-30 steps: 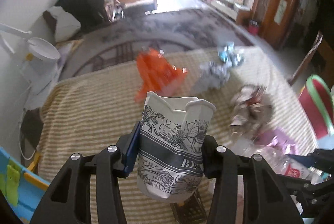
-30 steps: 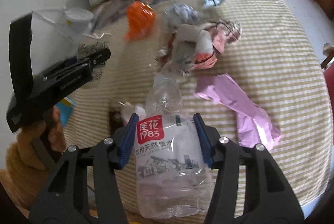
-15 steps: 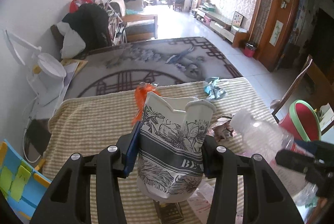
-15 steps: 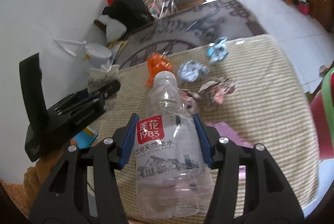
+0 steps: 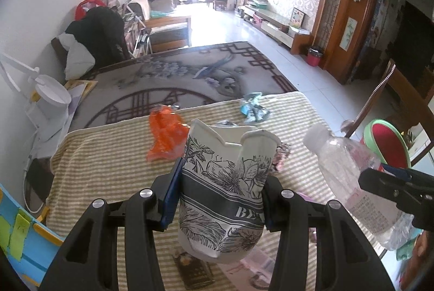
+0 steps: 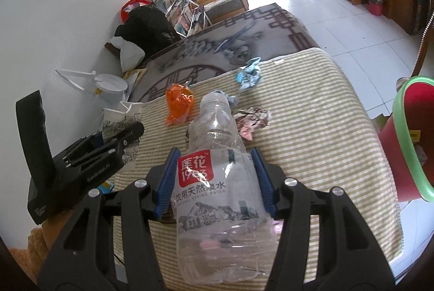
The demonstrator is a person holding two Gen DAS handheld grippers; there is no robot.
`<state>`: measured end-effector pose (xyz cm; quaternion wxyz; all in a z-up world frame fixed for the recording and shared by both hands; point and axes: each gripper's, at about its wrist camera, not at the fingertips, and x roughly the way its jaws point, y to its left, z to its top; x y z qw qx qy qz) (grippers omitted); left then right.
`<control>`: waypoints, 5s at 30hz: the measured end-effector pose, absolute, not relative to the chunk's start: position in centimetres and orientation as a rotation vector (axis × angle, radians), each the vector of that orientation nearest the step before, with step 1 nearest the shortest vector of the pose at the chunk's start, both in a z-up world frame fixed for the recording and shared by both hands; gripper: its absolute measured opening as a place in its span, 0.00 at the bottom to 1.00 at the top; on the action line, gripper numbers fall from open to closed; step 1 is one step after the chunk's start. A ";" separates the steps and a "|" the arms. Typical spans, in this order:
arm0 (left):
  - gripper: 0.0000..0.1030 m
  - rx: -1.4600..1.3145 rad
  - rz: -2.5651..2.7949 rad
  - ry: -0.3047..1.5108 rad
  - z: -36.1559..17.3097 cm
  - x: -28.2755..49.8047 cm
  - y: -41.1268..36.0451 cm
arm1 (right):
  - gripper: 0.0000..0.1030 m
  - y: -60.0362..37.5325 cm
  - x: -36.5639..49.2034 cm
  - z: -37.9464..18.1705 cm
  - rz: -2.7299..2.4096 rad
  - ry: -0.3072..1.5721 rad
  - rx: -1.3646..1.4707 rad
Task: Collect trash
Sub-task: 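Carry the paper cup and water bottle over the red bin with both grippers, then open both grippers to drop the cup and bottle into the bin, then grasp the dark brown cigarette box with the left gripper while the right grasps the pink strawberry milk carton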
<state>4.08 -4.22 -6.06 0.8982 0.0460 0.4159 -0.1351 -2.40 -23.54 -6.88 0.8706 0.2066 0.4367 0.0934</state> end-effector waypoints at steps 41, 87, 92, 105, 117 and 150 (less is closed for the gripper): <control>0.44 0.199 -0.727 0.957 -7.8 0.4 -41.3 | 0.51 -58.3 -8.8 -8.1 -0.145 0.825 0.552; 0.83 0.205 -0.405 0.554 4.9 -4.1 -28.7 | 0.80 -46.7 -7.3 -4.6 -0.102 0.791 0.339; 0.83 0.167 -0.367 0.525 5.8 -4.3 -24.6 | 0.81 -42.6 -6.2 -4.6 -0.059 0.809 0.307; 0.83 0.102 -0.308 0.582 3.8 -2.6 -13.7 | 0.82 -31.8 -4.2 -4.8 -0.005 0.850 0.252; 0.84 0.102 -0.305 0.632 2.1 -0.7 -6.1 | 0.83 -23.9 -3.2 -5.8 0.017 0.883 0.239; 0.70 0.069 -0.199 1.248 -20.0 1.5 3.3 | 0.69 -15.1 -2.0 -15.0 0.221 1.183 0.130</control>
